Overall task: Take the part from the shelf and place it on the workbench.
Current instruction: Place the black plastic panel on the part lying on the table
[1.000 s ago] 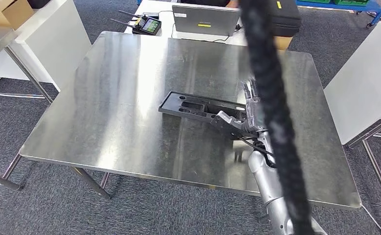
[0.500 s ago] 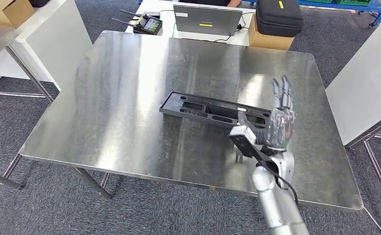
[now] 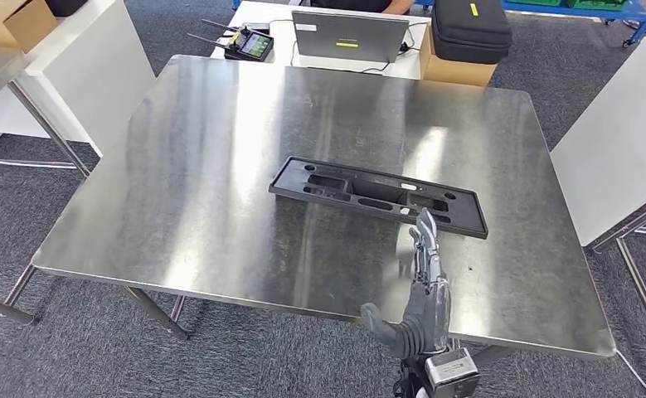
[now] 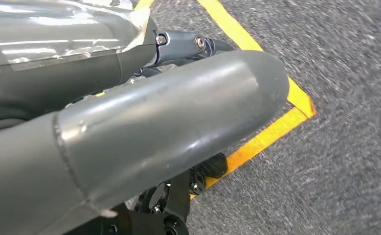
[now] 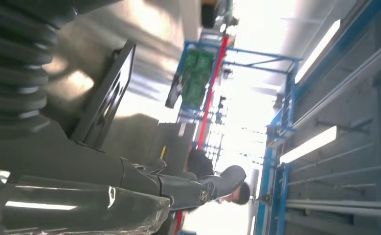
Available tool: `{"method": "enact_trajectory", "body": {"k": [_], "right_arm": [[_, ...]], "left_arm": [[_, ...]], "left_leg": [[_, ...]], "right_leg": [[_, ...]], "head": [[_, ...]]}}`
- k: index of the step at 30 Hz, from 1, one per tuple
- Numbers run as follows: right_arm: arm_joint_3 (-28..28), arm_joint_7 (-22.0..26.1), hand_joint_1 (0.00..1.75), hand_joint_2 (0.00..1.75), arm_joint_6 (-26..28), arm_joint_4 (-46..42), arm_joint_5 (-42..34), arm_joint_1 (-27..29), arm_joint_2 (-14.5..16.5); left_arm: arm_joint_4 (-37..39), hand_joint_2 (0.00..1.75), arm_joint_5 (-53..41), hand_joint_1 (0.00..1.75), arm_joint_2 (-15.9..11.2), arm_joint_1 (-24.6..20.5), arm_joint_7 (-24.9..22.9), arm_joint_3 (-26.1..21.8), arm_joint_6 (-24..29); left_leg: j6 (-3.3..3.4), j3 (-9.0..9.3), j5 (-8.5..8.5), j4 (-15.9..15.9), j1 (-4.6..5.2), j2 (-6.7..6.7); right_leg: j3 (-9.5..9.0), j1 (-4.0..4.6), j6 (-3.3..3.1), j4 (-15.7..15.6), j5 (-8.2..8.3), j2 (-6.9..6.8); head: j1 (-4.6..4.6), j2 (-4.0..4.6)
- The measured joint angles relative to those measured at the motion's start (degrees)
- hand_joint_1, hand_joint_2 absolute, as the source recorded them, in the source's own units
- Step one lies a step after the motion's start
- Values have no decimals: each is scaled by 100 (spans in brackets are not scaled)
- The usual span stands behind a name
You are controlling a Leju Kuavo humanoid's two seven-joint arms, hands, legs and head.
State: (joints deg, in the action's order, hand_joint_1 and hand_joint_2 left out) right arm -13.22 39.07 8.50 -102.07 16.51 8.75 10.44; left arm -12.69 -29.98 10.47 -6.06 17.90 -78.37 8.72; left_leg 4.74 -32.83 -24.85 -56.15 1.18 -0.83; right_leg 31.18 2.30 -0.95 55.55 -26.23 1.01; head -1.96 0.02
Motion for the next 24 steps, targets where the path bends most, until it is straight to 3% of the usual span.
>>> {"method": "enact_trajectory", "body": {"k": [2,4,5,6,7,9,10,12,13,15,16,18,20,21,22,24], "right_arm": [[0,50,0,0,-140,111,3,-70,33],[-8,69,0,0,-233,270,-14,-133,43],[-18,73,0,0,-264,361,-26,-155,45],[-32,75,0,0,-286,452,-35,-177,45],[-48,77,0,0,-299,537,-35,-204,48],[-86,79,0,0,-318,662,-26,-267,57],[-105,80,0,0,-323,707,-22,-297,66],[-134,85,0,0,-326,771,-16,-345,82],[-140,86,0,0,-322,799,-8,-360,89],[-154,82,0,0,-285,850,47,-392,101],[-164,77,0,0,-255,877,84,-401,113],[-190,62,0,0,-185,924,158,-404,138],[-209,26,0,0,-119,964,239,-375,157],[-214,4,0,0,-92,979,280,-353,168],[-216,-15,0,0,-72,989,312,-331,180],[-216,-32,0,0,-47,995,348,-301,206]], "left_arm": [[1,0,77,0,58,-4,-32,-79,101],[-1,0,113,0,94,-4,-74,-150,225],[-1,0,120,0,109,-3,-95,-178,289],[-1,0,132,0,120,-2,-113,-202,344],[-1,0,145,0,129,-2,-127,-220,379],[-1,0,163,0,151,-4,-139,-245,403],[-1,0,165,0,160,-7,-142,-254,405],[-1,0,167,0,172,-13,-144,-265,406],[-1,0,167,0,180,-16,-145,-272,406],[-1,0,167,0,191,-17,-145,-295,406],[-1,0,167,0,195,-16,-145,-307,407],[-1,0,168,0,197,-13,-156,-325,408],[-1,0,169,0,198,-13,-197,-336,427],[-1,0,169,0,198,-12,-226,-339,444],[-1,0,169,0,198,-12,-253,-341,466],[-1,0,169,0,199,-14,-287,-341,498]], "left_leg": [[25,26,38,58,-36,30],[29,7,47,60,-31,58],[23,-5,52,57,-31,71],[12,-15,59,54,-36,82],[-1,-22,66,50,-43,88],[-36,-34,81,29,-56,92],[-63,-43,89,18,-57,88],[-132,-56,100,-17,-53,79],[-173,-64,106,-24,-53,74],[-256,-109,63,-84,-70,69],[-302,-165,-73,-201,-88,67],[-387,-368,-561,-752,-132,63],[-457,-566,-983,-1455,-171,64],[-481,-575,-1035,-1629,-191,65],[-498,-490,-983,-1608,-211,67],[-513,-13,-702,-929,-253,66]], "right_leg": [[179,-25,12,430,-263,-11],[511,-105,32,1234,-640,-20],[633,-149,62,1550,-757,-26],[656,-193,116,1662,-779,-34],[550,-235,189,1516,-701,-44],[65,-302,318,684,-430,-81],[-159,-306,342,321,-305,-91],[-322,-278,310,-9,-209,-95],[-290,-256,275,11,-188,-84],[-238,-308,177,-21,-169,-83],[-224,-336,118,-29,-133,-89],[-177,-351,28,-30,-56,-101],[-94,-334,5,-12,2,-109],[-54,-330,14,4,21,-111],[-16,-330,25,26,33,-112],[48,-334,49,90,46,-110]], "head": [[28,0],[55,0],[56,0],[58,0],[59,0],[61,0],[61,0],[67,0],[68,0],[75,0],[68,0],[57,0],[54,0],[52,0],[53,0],[51,0]]}}
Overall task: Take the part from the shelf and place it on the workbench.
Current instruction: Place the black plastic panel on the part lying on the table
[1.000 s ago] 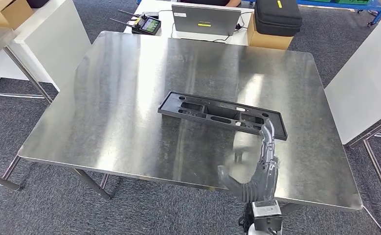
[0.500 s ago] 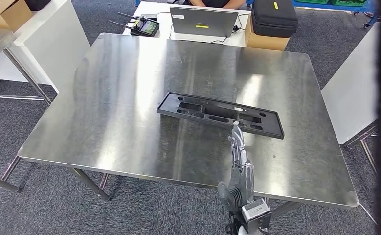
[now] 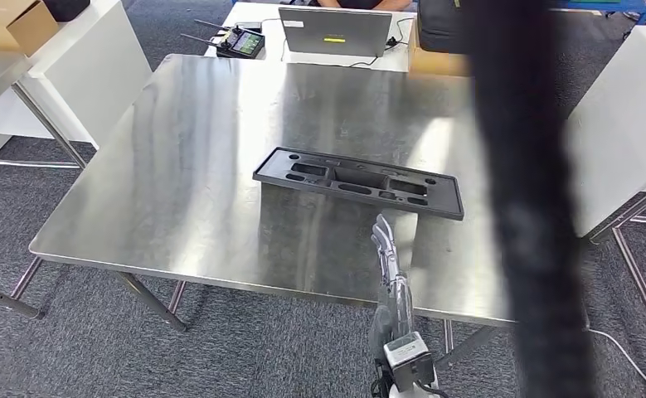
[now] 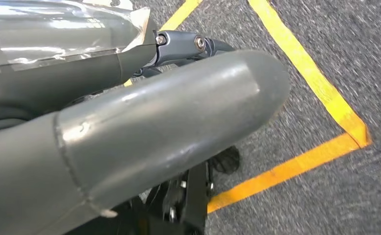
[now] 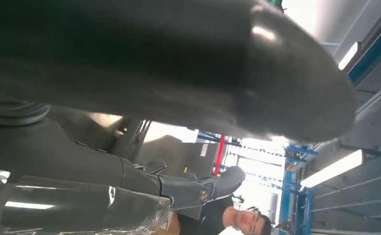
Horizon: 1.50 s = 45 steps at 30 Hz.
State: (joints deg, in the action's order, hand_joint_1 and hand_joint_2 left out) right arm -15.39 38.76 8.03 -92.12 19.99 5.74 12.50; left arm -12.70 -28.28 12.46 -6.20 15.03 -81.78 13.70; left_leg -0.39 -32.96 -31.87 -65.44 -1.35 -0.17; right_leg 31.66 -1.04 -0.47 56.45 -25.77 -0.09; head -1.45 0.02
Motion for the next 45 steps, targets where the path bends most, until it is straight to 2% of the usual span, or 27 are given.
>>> {"method": "enact_trajectory", "body": {"k": [2,3,6,7,9,11,12,13,15,17,19,21,22,24,26,27,28,29,31,33,35,37,38,40,42,43,45], "right_arm": [[2,-8,0,0,24,0,30,5,23],[3,-11,0,0,36,-1,50,7,36],[12,-24,0,0,82,-18,102,42,65],[18,-31,0,0,98,-37,112,62,68],[29,-47,0,0,118,-85,141,101,68],[43,-65,0,0,120,-115,166,132,68],[51,-73,0,0,119,-120,176,148,68],[60,-79,0,0,117,-124,187,160,68],[72,-86,0,0,111,-131,209,172,68],[75,-91,0,0,103,-152,223,173,72],[78,-96,0,0,87,-186,231,175,78],[84,-102,0,0,72,-215,233,177,82],[86,-107,0,0,67,-227,233,178,85],[88,-111,0,0,60,-251,234,191,95],[92,-115,0,0,55,-270,235,205,102],[94,-118,0,0,53,-273,235,208,103],[96,-121,0,0,50,-274,235,210,103],[99,-124,0,0,46,-274,235,212,103],[107,-132,0,0,42,-290,236,219,104],[116,-149,0,0,42,-344,242,241,111],[129,-167,0,0,60,-405,256,283,116],[162,-178,0,0,91,-457,263,352,112],[189,-181,0,0,99,-477,262,390,108],[239,-182,0,0,94,-496,256,435,101],[264,-182,0,0,81,-497,253,449,99],[273,-182,0,0,77,-497,254,452,98],[290,-182,0,0,73,-497,254,457,98]], "left_arm": [[0,0,-9,0,4,-5,-21,1,13],[0,0,-27,0,8,-7,-39,2,17],[0,0,-91,0,19,-9,-91,5,28],[0,0,-102,0,26,-11,-95,7,25],[-1,0,-111,0,39,-13,-96,8,17],[-2,0,-114,0,43,-10,-93,9,34],[-2,0,-114,0,44,-10,-86,10,57],[-2,0,-114,0,47,-10,-75,10,92],[-2,0,-113,0,58,-11,-44,10,181],[-2,0,-111,0,75,-15,-9,10,272],[-2,0,-111,0,93,-18,20,10,361],[-3,0,-111,0,104,-16,37,10,421],[-4,0,-111,0,107,-14,43,10,433],[-8,0,-111,0,107,-10,50,11,438],[-9,0,-111,0,107,-10,51,11,438],[-9,0,-111,0,107,-10,51,11,438],[-9,0,-111,0,107,-11,51,12,438],[-10,0,-111,0,107,-12,51,12,437],[-14,0,-111,0,107,-17,52,12,413],[-15,0,-111,0,105,-28,52,12,351],[-17,0,-75,0,101,-32,46,12,212],[-31,0,-17,0,95,-27,5,11,62],[-46,0,0,0,90,-24,-26,11,22],[-80,0,16,0,77,-16,-78,11,11],[-101,0,42,0,59,-4,-95,10,10],[-106,0,53,0,51,0,-96,10,8],[-111,0,63,0,41,1,-97,10,3]], "left_leg": [[28,406,198,646,-1,-21],[56,471,221,781,13,-31],[189,384,315,818,49,-21],[252,337,373,840,47,-8],[361,216,497,873,48,26],[402,73,601,870,70,51],[404,3,655,868,77,64],[398,-66,707,865,82,72],[371,-181,805,859,87,75],[318,-260,903,847,101,71],[252,-288,996,848,114,69],[179,-307,1063,857,101,66],[147,-344,991,809,89,57],[85,-485,513,401,61,34],[18,-654,-77,-353,39,24],[-13,-688,-189,-669,22,24],[-38,-647,-162,-826,-1,25],[-61,-500,-33,-765,-27,27],[-111,43,201,-98,-83,21],[-120,466,184,566,-84,-17],[-40,506,147,734,-31,-41],[126,383,251,758,2,-10],[221,305,326,777,14,8],[348,127,478,791,37,44],[384,-57,623,784,68,70],[386,-148,697,779,85,81],[377,-316,842,770,115,88]], "right_leg": [[48,17,44,49,26,5],[66,27,78,60,47,7],[134,46,211,67,105,12],[201,53,223,148,27,14],[416,49,165,626,-365,16],[643,36,129,1376,-793,15],[671,32,157,1628,-882,15],[600,31,209,1686,-864,15],[138,31,307,1160,-640,14],[-481,58,302,269,-526,16],[-726,99,240,-189,-531,24],[-652,68,163,-219,-460,26],[-612,37,108,-222,-408,19],[-497,-31,-6,-238,-275,-2],[-368,-20,-44,-224,-153,-18],[-302,-19,-29,-208,-98,-22],[-232,-24,-7,-182,-48,-24],[-158,-34,17,-145,-8,-25],[-6,-56,68,-35,39,-24],[116,-40,128,81,78,-21],[176,-7,236,107,153,-18],[246,1,342,131,167,-10],[328,-5,340,249,36,-6],[551,-24,262,786,-459,-1],[697,-22,257,1476,-837,0],[675,-18,299,1684,-862,0],[348,-1,399,1540,-634,0]], "head": [[7,0],[6,0],[11,0],[23,0],[53,0],[80,0],[84,0],[88,0],[92,0],[90,0],[92,0],[92,0],[87,0],[72,0],[64,0],[64,0],[63,0],[65,0],[61,0],[61,0],[71,0],[73,0],[90,0],[127,0],[155,0],[155,0],[155,0]]}}
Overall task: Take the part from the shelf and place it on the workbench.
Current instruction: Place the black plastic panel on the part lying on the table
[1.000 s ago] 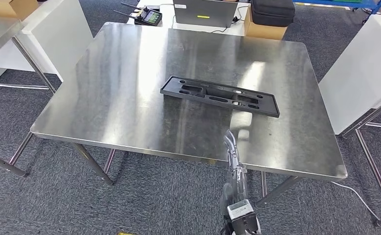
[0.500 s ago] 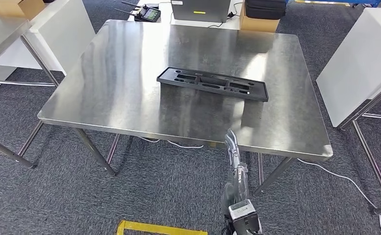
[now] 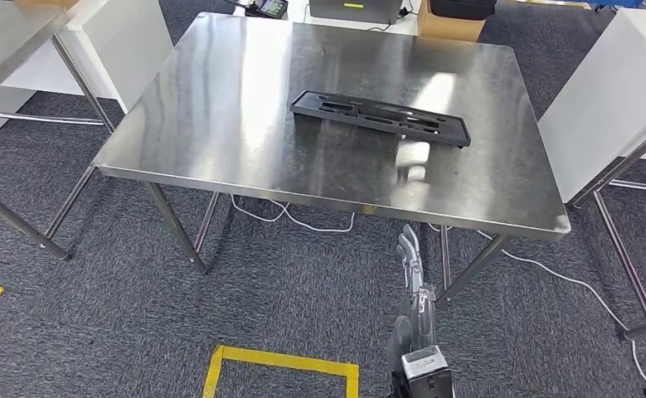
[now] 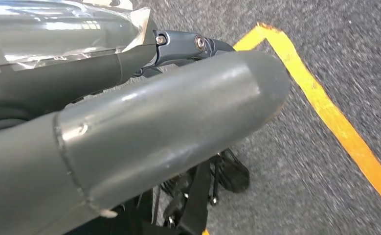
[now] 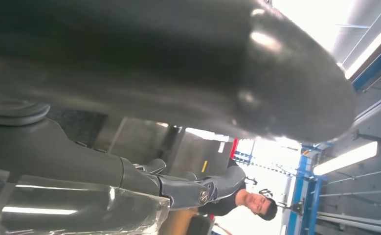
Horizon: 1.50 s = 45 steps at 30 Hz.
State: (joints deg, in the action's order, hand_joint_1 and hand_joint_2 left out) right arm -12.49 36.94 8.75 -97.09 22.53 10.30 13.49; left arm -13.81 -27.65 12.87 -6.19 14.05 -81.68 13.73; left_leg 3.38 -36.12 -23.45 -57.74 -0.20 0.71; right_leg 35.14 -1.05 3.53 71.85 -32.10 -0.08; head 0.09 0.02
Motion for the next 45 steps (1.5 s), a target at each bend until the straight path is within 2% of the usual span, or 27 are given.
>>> {"method": "enact_trajectory", "body": {"k": [1,3,5,7,8,11,12,13,15,16,18,20,22,23,25,27,28,29,31,33,35,36,38,40,42,43,45], "right_arm": [[9,0,0,0,-2,-1,1,0,1],[22,1,0,0,-5,-11,2,-2,3],[38,3,0,0,-6,-31,4,-1,6],[59,-5,0,0,2,-53,2,6,13],[70,-16,0,0,11,-70,1,13,20],[110,-62,0,0,45,-151,7,74,48],[124,-77,0,0,51,-179,10,97,55],[137,-92,0,0,52,-202,11,113,62],[163,-112,0,0,53,-229,14,130,66],[176,-119,0,0,53,-242,15,135,66],[203,-122,0,0,54,-278,14,142,66],[222,-117,0,0,68,-307,-15,153,56],[234,-97,0,0,102,-312,-92,189,21],[238,-84,0,0,120,-309,-136,213,-1],[246,-67,0,0,148,-301,-191,241,-44],[253,-63,0,0,162,-293,-225,246,-83],[257,-63,0,0,167,-288,-237,248,-102],[261,-63,0,0,170,-284,-249,249,-119],[269,-63,0,0,182,-281,-263,249,-144],[276,-69,0,0,224,-300,-291,253,-163],[297,-77,0,0,285,-340,-357,289,-196],[318,-71,0,0,314,-360,-408,328,-223],[363,-22,0,0,355,-380,-529,427,-291],[393,44,0,0,373,-382,-633,518,-353],[412,92,0,0,391,-381,-689,594,-404],[421,106,0,0,410,-381,-704,629,-427],[439,119,0,0,463,-381,-725,685,-467]], "left_arm": [[-1,0,2,0,-2,-1,0,1,-2],[-1,0,5,0,-3,-2,-2,1,-1],[-1,0,4,0,-4,-1,-10,2,6],[-2,0,-14,0,-10,7,-15,3,11],[-2,0,-35,0,-18,12,-15,3,14],[-1,0,-117,0,-51,19,9,5,48],[-1,0,-138,0,-66,18,21,6,57],[-1,0,-154,0,-86,18,32,8,61],[1,0,-169,0,-123,17,39,16,47],[2,0,-169,0,-137,15,39,20,32],[13,0,-168,0,-142,4,37,28,5],[21,0,-174,0,-140,-1,17,33,24],[23,0,-177,0,-145,7,-19,34,80],[25,0,-177,0,-148,10,-39,33,113],[26,0,-179,0,-160,10,-67,33,169],[26,0,-191,0,-175,10,-74,35,193],[27,0,-205,0,-178,11,-75,38,194],[27,0,-223,0,-180,12,-76,41,193],[28,0,-272,0,-181,14,-80,68,187],[30,0,-342,0,-183,13,-88,123,149],[34,0,-437,0,-196,16,-118,184,81],[37,0,-484,0,-206,22,-138,216,48],[43,0,-548,0,-241,39,-164,274,1],[51,0,-591,0,-278,62,-172,320,-30],[56,0,-620,0,-312,80,-170,368,-46],[56,0,-636,0,-326,84,-166,392,-54],[56,0,-676,0,-354,87,-154,433,-76]], "left_leg": [[-10,-72,71,-3,10,0],[-59,-157,201,-1,26,-2],[-127,-174,324,29,18,5],[-197,-201,376,46,-1,-2],[-227,-245,248,-29,-13,-14],[-319,-455,-665,-880,-60,-58],[-356,-501,-875,-1251,-79,-64],[-394,-498,-923,-1533,-106,-65],[-471,-245,-679,-1571,-183,-62],[-521,25,-544,-1297,-232,-61],[-592,563,-576,-559,-267,-95],[-540,722,-729,-197,-230,-137],[-376,603,-676,-172,-178,-123],[-285,534,-618,-168,-153,-108],[-121,379,-486,-157,-134,-71],[-47,207,-346,-162,-101,-47],[-39,121,-272,-166,-81,-39],[-37,34,-197,-170,-60,-32],[-48,-119,-59,-174,-31,-27],[-83,-221,65,-171,-18,-26],[-145,-251,193,-131,-27,-20],[-185,-251,262,-92,-33,-20],[-248,-290,270,-74,-49,-32],[-298,-392,-167,-370,-60,-57],[-355,-499,-771,-1047,-83,-74],[-388,-516,-911,-1373,-100,-77],[-452,-343,-809,-1579,-151,-75]], "right_leg": [[-311,17,6,-362,112,0],[-937,84,-93,-1269,94,-4],[-1180,155,-215,-1749,-1,-6],[-1104,128,-294,-1777,102,-16],[-1050,90,-352,-1784,176,-26],[-821,14,-463,-1794,418,-53],[-746,14,-454,-1787,489,-60],[-662,9,-430,-1768,557,-67],[-471,-23,-363,-1686,666,-77],[-359,-45,-323,-1610,704,-78],[-142,-49,-253,-1433,752,-78],[-9,-5,-160,-1331,820,-77],[56,-1,-44,-1322,886,-73],[110,-17,-22,-1276,821,-69],[302,-48,-66,-862,399,-57],[500,-45,-99,-132,-81,-38],[511,-39,-77,150,-181,-28],[441,-29,-38,291,-178,-21],[-12,14,17,-59,40,-13],[-670,87,-69,-954,72,-11],[-1006,162,-200,-1558,-30,-8],[-1025,193,-248,-1660,-20,-7],[-943,126,-338,-1717,130,-18],[-827,45,-444,-1762,305,-37],[-689,55,-490,-1735,444,-50],[-615,57,-476,-1713,503,-57],[-440,44,-428,-1630,599,-73]], "head": [[-1,0],[-8,0],[-3,0],[6,0],[2,0],[-27,0],[-31,0],[-28,0],[-31,0],[-33,0],[-45,0],[-51,0],[-46,0],[-41,0],[-15,0],[9,0],[11,0],[11,0],[13,0],[11,0],[11,0],[13,0],[20,0],[7,0],[-8,0],[-11,0],[-11,0]]}}
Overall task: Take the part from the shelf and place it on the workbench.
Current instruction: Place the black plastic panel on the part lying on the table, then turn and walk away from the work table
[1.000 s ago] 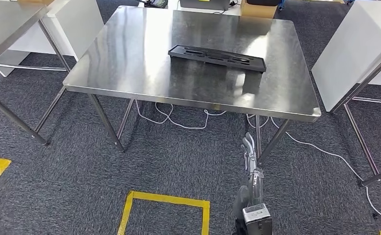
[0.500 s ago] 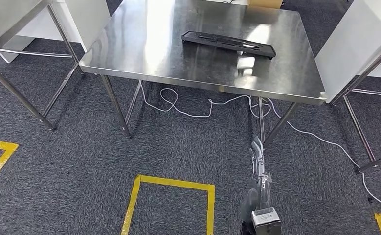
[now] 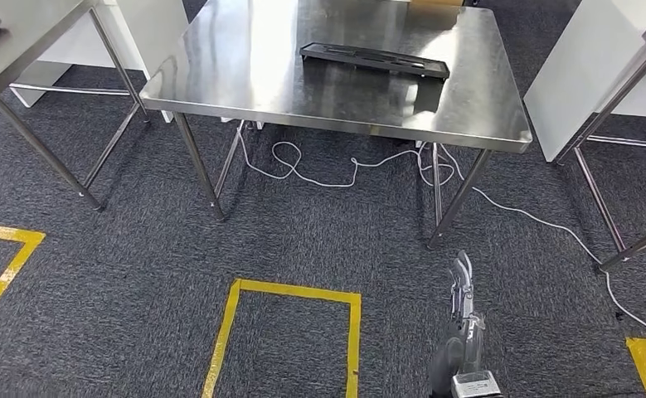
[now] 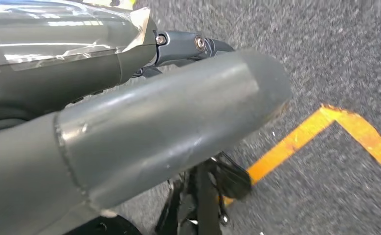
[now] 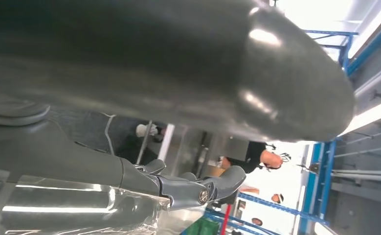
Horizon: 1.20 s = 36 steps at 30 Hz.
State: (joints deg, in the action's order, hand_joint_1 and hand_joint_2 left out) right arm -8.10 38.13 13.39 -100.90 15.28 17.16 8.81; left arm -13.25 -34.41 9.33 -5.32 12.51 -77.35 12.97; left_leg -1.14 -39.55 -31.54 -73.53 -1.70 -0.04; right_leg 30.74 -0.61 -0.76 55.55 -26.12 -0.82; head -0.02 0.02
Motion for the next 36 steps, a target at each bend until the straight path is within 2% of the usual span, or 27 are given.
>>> {"method": "enact_trajectory", "body": {"k": [2,4,5,7,9,10,12,13,14,16,17,18,20,21,22,23,24,25,27,28,29,30,31,32,33,34,36], "right_arm": [[11,1,0,0,55,-11,-22,51,-29],[17,2,0,0,93,-45,-41,95,-48],[21,2,0,0,104,-67,-44,110,-56],[41,3,0,0,127,-102,-54,148,-74],[79,-4,0,0,166,-119,-77,199,-95],[96,-8,0,0,183,-123,-90,218,-105],[119,-12,0,0,204,-128,-105,231,-127],[128,-12,0,0,206,-128,-108,231,-136],[138,-12,0,0,207,-128,-110,232,-143],[154,-12,0,0,206,-129,-112,232,-149],[159,-12,0,0,206,-133,-114,230,-153],[163,-12,0,0,206,-143,-115,229,-157],[169,-11,0,0,206,-174,-116,221,-165],[173,-11,0,0,207,-186,-116,218,-168],[178,-12,0,0,208,-193,-119,220,-171],[183,-13,0,0,212,-193,-123,225,-173],[188,-13,0,0,219,-194,-131,230,-173],[192,-13,0,0,231,-194,-141,235,-172],[199,-12,0,0,271,-193,-167,241,-169],[201,-12,0,0,291,-192,-183,247,-169],[203,-11,0,0,308,-191,-199,253,-169],[203,-11,0,0,320,-191,-213,255,-168],[202,-10,0,0,325,-190,-225,255,-167],[202,-10,0,0,331,-190,-233,253,-166],[202,-11,0,0,337,-190,-240,251,-162],[202,-14,0,0,345,-191,-249,247,-156],[203,-15,0,0,360,-191,-269,233,-143]], "left_arm": [[2,0,-36,0,-22,-3,5,35,-23],[10,0,-62,0,-32,-11,4,79,-38],[16,0,-75,0,-33,-14,3,101,-44],[21,0,-101,0,-39,-10,-1,131,-67],[23,0,-121,0,-43,-7,-2,156,-91],[24,0,-130,0,-46,-6,-3,166,-99],[24,0,-140,0,-54,-3,-3,176,-107],[24,0,-142,0,-56,-1,-3,178,-109],[24,0,-145,0,-57,0,-3,178,-111],[25,0,-154,0,-57,1,-4,179,-119],[25,0,-157,0,-57,1,-4,180,-122],[26,0,-159,0,-57,-1,-4,182,-125],[30,0,-162,0,-57,-3,-5,196,-127],[32,0,-165,0,-58,-3,-5,206,-127],[36,0,-168,0,-60,3,-8,216,-127],[38,0,-174,0,-64,11,-10,226,-126],[39,0,-184,0,-71,19,-13,234,-122],[42,0,-195,0,-77,27,-16,244,-117],[45,0,-210,0,-87,35,-19,261,-109],[46,0,-211,0,-90,36,-19,267,-107],[48,0,-211,0,-96,37,-19,269,-102],[49,0,-211,0,-102,37,-19,271,-98],[49,0,-210,0,-108,36,-20,272,-93],[50,0,-209,0,-114,34,-20,273,-89],[50,0,-209,0,-119,30,-20,273,-89],[50,0,-209,0,-125,25,-17,274,-89],[50,0,-209,0,-133,15,-10,277,-91]], "left_leg": [[-82,513,190,550,-66,1],[-100,931,117,1166,-75,-31],[-72,985,36,1297,-60,-48],[74,923,87,1325,-20,-47],[234,793,206,1358,10,-15],[300,701,279,1373,13,2],[355,499,430,1378,18,28],[355,400,517,1375,20,39],[350,295,609,1371,23,52],[323,89,791,1363,24,72],[301,-11,882,1362,23,76],[273,-86,961,1358,30,75],[209,-155,1127,1381,44,77],[177,-155,1212,1418,50,80],[143,-148,1308,1472,50,83],[113,-152,1346,1514,39,74],[90,-175,1241,1478,31,64],[74,-211,1017,1351,24,54],[52,-320,316,703,16,29],[35,-356,85,303,14,20],[17,-354,-2,-42,12,11],[5,-285,66,-226,8,11],[3,-112,218,-200,4,12],[11,144,351,9,1,12],[28,473,372,373,3,10],[51,782,307,775,10,8],[96,1113,96,1321,44,9]], "right_leg": [[204,-28,56,155,52,-7],[376,-15,118,314,89,-7],[422,6,157,360,115,-5],[474,37,268,373,191,7],[575,17,315,487,69,28],[655,4,290,666,-140,37],[811,-10,210,1281,-719,49],[849,-11,210,1614,-911,52],[827,-11,249,1872,-963,55],[537,-10,385,1935,-716,59],[236,-3,419,1671,-589,61],[-149,13,400,1234,-575,64],[-802,73,286,276,-790,74],[-943,104,235,5,-880,78],[-950,121,201,-108,-886,79],[-899,84,162,-91,-818,71],[-841,52,103,-93,-743,58],[-777,20,34,-98,-660,42],[-619,24,-77,-93,-499,4],[-530,44,-103,-85,-423,-11],[-431,63,-107,-69,-349,-25],[-338,75,-98,-40,-286,-34],[-238,80,-82,8,-233,-39],[-141,80,-59,70,-193,-39],[-50,84,-33,144,-165,-38],[37,91,-5,218,-143,-38],[154,108,69,311,-79,-49]], "head": [[-3,0],[-19,0],[-21,0],[-2,0],[8,0],[17,0],[41,0],[48,0],[48,0],[47,0],[46,0],[47,0],[38,0],[38,0],[36,0],[34,0],[32,0],[17,0],[-6,0],[-12,0],[-12,0],[-13,0],[-14,0],[-15,0],[-18,0],[-15,-1],[-16,-1]]}}
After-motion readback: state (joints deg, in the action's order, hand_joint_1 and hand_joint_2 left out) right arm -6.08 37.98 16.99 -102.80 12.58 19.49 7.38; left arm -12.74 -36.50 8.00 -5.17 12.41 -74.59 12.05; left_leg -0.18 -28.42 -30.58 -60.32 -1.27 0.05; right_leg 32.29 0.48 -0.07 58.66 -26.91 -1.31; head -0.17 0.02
